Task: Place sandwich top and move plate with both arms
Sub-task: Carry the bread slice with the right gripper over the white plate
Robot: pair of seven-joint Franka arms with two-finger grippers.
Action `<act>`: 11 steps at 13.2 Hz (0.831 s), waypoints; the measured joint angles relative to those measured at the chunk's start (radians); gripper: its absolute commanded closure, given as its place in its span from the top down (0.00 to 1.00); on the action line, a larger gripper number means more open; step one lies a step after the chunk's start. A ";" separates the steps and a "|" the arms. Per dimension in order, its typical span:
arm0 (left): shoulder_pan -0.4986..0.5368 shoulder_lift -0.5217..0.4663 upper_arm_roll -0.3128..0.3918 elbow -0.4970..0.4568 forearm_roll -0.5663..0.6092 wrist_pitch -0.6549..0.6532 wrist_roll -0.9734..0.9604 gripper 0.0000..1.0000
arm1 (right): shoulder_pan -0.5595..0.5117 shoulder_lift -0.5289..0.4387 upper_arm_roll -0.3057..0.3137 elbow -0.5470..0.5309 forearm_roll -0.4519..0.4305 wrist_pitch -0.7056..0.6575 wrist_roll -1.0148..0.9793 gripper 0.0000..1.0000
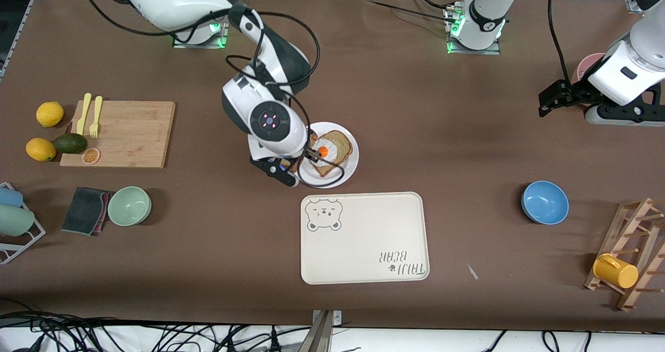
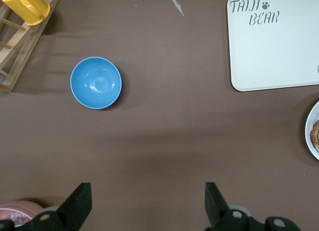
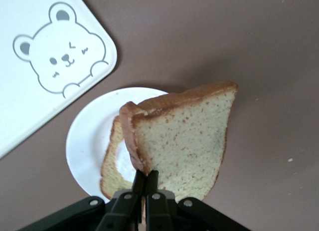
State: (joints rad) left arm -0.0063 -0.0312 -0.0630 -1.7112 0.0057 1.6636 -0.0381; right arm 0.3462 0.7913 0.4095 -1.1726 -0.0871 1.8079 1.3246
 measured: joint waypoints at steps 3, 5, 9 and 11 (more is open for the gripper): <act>0.000 0.000 0.000 0.000 0.000 0.000 0.000 1.00 | -0.002 0.024 0.000 0.021 0.063 0.045 0.090 0.00; 0.000 0.000 0.000 0.000 0.000 0.000 0.000 1.00 | 0.002 0.025 0.002 0.023 0.099 0.063 0.104 0.00; 0.000 0.000 0.000 0.000 0.000 -0.001 0.000 1.00 | 0.012 0.065 0.002 0.023 0.151 0.112 0.146 0.00; 0.000 0.000 0.000 0.000 0.000 -0.001 0.000 1.00 | 0.013 0.081 0.002 0.023 0.165 0.127 0.155 0.00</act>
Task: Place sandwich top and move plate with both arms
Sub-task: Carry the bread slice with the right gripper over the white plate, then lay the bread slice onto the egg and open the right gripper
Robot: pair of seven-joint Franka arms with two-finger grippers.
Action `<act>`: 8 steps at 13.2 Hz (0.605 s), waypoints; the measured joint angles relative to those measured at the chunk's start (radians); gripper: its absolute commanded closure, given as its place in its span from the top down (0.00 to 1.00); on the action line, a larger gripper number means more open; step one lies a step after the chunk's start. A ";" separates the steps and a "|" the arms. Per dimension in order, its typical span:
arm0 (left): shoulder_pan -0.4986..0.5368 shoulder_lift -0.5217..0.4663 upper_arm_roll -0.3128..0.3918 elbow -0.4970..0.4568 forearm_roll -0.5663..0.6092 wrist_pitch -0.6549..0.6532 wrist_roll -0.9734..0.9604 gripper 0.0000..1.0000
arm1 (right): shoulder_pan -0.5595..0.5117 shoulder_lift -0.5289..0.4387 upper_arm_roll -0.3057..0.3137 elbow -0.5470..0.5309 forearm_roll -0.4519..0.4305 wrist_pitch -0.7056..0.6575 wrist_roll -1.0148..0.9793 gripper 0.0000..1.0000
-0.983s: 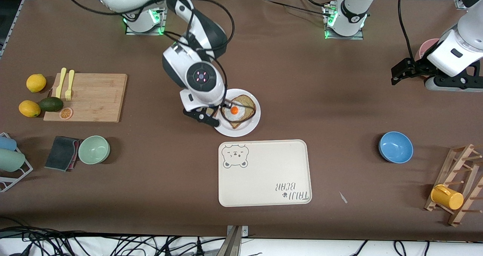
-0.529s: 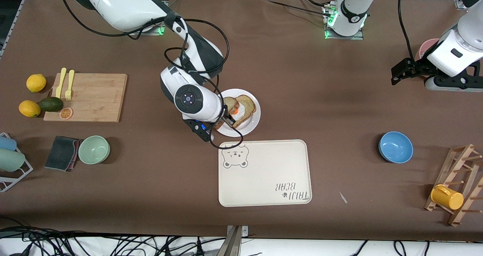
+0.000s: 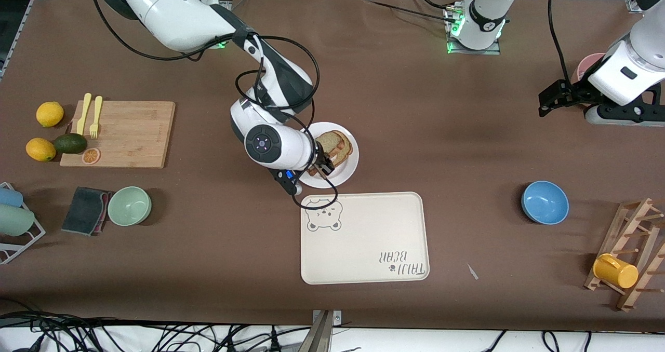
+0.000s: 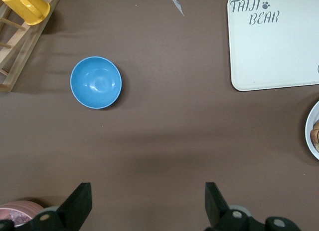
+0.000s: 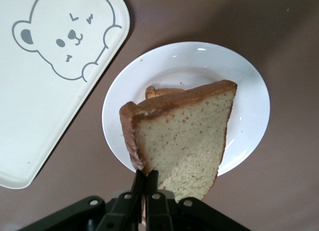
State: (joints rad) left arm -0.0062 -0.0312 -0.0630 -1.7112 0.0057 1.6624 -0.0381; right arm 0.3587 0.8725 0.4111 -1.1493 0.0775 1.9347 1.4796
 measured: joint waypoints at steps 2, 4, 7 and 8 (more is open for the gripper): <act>0.000 0.000 0.000 0.000 0.000 0.000 0.000 1.00 | 0.001 0.016 0.000 0.000 0.000 -0.008 0.001 0.00; 0.000 0.000 0.000 0.000 0.000 0.000 0.000 1.00 | 0.004 0.024 0.000 0.000 0.000 -0.014 0.001 0.00; 0.000 0.000 0.000 0.000 0.000 0.000 0.000 1.00 | 0.013 0.027 0.000 0.000 -0.001 -0.022 0.001 0.00; 0.000 0.000 0.000 0.000 0.000 0.000 0.000 1.00 | 0.019 0.029 0.000 -0.001 -0.004 -0.022 0.001 0.00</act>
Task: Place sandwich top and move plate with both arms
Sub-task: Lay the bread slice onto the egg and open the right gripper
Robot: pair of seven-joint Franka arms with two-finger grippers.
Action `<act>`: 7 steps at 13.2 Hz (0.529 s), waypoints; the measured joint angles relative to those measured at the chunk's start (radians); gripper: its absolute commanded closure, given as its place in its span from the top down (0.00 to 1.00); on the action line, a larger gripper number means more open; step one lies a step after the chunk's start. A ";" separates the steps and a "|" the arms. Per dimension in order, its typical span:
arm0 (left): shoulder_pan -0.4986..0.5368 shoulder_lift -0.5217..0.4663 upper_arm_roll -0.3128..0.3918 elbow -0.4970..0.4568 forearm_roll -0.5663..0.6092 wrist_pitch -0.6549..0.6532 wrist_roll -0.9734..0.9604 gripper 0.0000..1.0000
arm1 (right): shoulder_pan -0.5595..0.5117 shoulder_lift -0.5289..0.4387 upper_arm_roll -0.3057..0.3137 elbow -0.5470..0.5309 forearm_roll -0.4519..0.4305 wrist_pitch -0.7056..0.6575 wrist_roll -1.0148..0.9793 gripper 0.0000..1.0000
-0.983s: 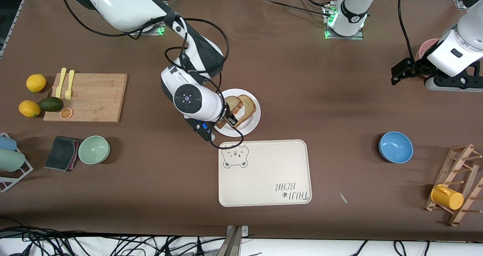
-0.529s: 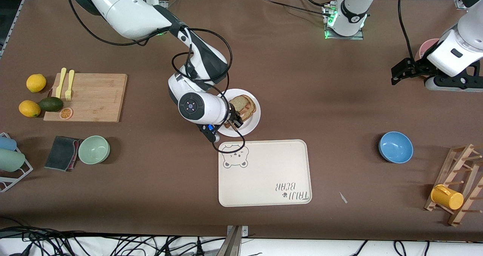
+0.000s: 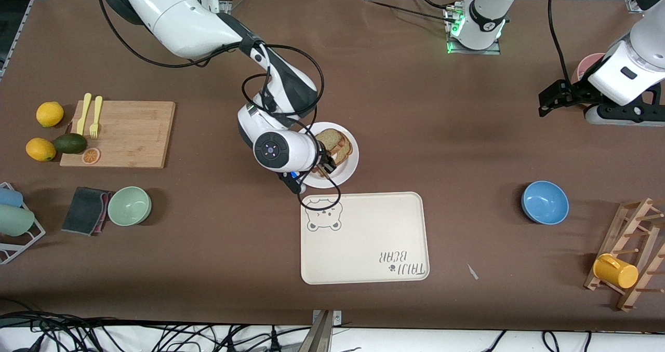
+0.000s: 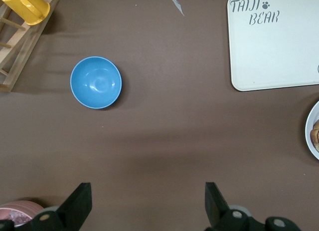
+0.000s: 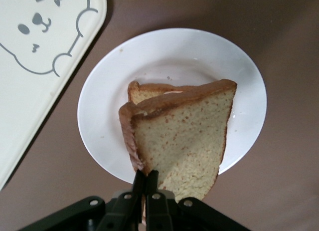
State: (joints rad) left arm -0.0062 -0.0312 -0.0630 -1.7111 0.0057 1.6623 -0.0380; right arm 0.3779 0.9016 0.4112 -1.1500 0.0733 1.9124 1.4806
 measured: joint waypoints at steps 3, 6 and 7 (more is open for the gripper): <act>0.000 0.000 0.000 0.000 0.000 0.000 0.000 1.00 | 0.013 0.015 0.000 -0.002 -0.031 -0.001 0.000 0.00; 0.000 0.000 0.000 0.000 0.000 0.000 0.000 1.00 | 0.012 0.038 -0.004 -0.003 -0.043 0.000 -0.001 0.58; 0.000 0.000 0.000 0.000 0.000 0.000 0.000 1.00 | 0.010 0.040 -0.004 -0.003 -0.043 0.002 -0.002 0.78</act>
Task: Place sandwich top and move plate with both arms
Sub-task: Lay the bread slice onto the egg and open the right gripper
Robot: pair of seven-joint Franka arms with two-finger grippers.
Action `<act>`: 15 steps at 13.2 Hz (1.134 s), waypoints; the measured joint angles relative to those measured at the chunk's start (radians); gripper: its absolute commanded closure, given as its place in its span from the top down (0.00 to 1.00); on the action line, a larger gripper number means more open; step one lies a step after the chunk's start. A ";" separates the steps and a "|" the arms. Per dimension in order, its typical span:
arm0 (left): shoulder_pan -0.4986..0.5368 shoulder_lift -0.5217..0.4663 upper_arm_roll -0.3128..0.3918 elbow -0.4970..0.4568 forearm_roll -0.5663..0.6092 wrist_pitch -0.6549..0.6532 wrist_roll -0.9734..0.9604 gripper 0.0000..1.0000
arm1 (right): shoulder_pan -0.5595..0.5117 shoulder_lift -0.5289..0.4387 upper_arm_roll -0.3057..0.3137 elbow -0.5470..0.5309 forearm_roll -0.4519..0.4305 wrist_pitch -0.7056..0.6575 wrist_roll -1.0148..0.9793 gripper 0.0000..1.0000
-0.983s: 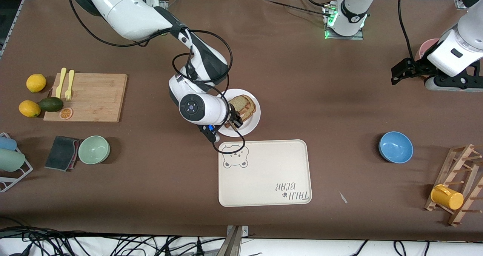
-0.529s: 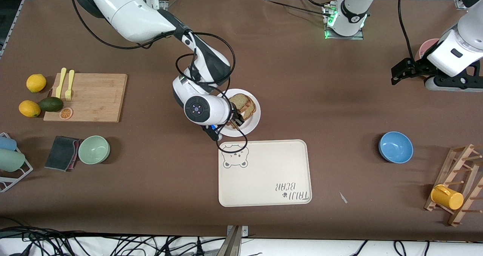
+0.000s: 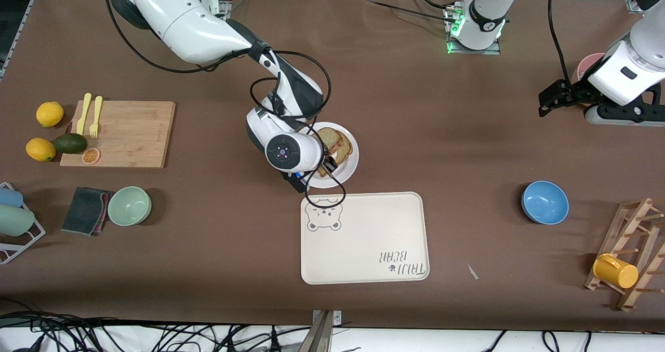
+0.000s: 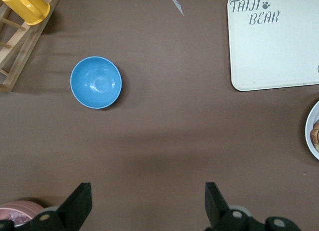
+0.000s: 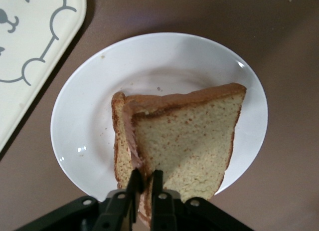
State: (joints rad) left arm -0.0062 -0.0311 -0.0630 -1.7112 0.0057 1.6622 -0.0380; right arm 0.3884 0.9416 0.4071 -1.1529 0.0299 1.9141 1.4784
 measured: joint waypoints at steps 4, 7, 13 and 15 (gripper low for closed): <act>0.000 0.000 0.000 0.000 0.000 0.000 0.000 1.00 | -0.005 -0.001 0.000 0.011 0.000 0.012 -0.004 1.00; 0.000 0.000 0.000 0.000 0.000 0.000 0.000 1.00 | -0.013 -0.018 -0.001 0.034 0.000 0.003 -0.004 1.00; 0.000 0.000 0.000 0.000 0.000 0.000 0.000 1.00 | -0.136 -0.193 -0.002 0.053 -0.002 -0.123 -0.147 1.00; 0.000 0.000 0.000 0.000 0.000 0.000 0.000 1.00 | -0.167 -0.246 -0.007 0.043 -0.004 -0.145 -0.189 1.00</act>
State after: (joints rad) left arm -0.0060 -0.0310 -0.0630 -1.7108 0.0057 1.6622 -0.0380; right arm 0.2211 0.6953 0.4003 -1.1095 0.0263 1.7694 1.2894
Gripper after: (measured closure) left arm 0.000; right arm 0.000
